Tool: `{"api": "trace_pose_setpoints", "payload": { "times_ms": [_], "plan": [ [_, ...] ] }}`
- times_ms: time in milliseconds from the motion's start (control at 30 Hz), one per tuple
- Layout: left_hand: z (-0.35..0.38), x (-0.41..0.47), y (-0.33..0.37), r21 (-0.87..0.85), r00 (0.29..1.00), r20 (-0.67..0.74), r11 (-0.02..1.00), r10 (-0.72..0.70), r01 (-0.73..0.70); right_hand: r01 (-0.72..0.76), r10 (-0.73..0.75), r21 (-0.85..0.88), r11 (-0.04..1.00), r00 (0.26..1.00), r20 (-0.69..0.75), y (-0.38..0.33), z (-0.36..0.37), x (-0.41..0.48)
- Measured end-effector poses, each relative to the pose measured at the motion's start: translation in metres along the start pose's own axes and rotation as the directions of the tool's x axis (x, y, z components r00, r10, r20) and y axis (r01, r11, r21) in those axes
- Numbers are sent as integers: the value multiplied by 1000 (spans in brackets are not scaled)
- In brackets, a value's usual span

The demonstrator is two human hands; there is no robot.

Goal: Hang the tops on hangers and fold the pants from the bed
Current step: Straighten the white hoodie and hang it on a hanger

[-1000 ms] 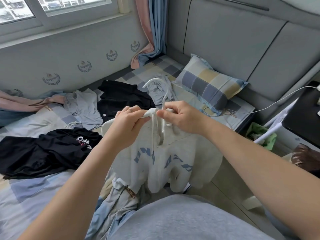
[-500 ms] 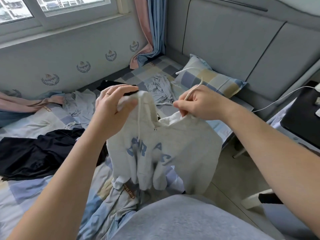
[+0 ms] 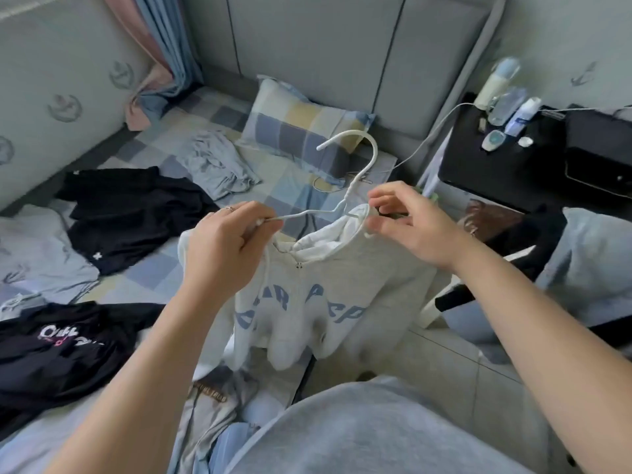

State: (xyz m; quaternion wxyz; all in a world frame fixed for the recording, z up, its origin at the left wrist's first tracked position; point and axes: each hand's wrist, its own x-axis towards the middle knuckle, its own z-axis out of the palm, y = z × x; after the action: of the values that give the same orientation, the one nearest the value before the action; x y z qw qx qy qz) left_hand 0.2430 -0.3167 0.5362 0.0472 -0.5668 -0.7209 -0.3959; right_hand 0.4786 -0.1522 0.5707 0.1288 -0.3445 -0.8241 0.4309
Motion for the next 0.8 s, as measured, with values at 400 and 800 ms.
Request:
{"api": "trace_pose_setpoints", "payload": {
  "times_ms": [400, 800],
  "plan": [
    [126, 17, 150, -447, 902, 388, 894, 188, 6, -300, 333, 155, 941, 900, -280, 106, -72, -192],
    [272, -52, 395, -639, 602, 616, 769, 508, 5, -277, 449, 356, 893, 620, -643, 185, -151, -450]
  ]
}}
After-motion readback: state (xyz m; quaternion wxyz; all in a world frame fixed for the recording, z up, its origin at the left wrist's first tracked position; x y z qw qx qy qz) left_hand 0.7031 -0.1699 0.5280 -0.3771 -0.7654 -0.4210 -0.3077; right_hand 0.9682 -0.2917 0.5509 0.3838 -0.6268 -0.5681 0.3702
